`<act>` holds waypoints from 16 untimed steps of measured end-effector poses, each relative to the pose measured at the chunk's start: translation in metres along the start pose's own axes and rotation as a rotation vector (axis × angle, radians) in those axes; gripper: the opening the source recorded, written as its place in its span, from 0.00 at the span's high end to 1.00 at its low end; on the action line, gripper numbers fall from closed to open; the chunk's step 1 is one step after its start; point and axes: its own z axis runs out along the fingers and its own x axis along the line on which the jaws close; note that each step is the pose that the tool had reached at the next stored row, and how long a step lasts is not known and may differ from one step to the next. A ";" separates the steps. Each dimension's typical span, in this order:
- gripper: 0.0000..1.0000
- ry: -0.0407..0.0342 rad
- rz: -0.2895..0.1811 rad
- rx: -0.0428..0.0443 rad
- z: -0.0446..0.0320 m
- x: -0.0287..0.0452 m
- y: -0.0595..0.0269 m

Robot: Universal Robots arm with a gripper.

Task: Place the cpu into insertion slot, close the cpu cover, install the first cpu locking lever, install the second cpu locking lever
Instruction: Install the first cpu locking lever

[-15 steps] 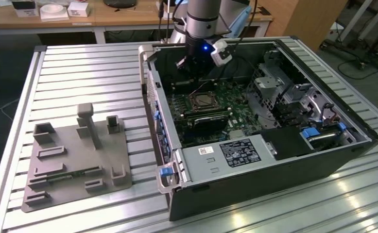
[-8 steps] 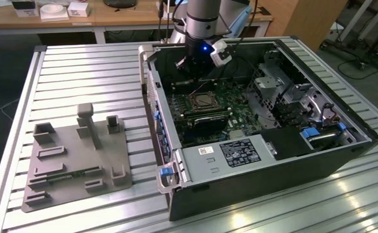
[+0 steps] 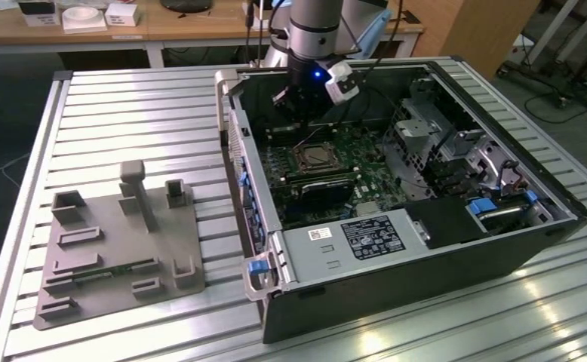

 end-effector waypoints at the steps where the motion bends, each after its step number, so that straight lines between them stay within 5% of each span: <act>1: 0.90 0.0000 0.000 0.0000 -0.0011 -0.0001 -0.0002; 16: 0.90 -0.0004 0.050 0.0159 -0.0009 -0.0013 -0.0004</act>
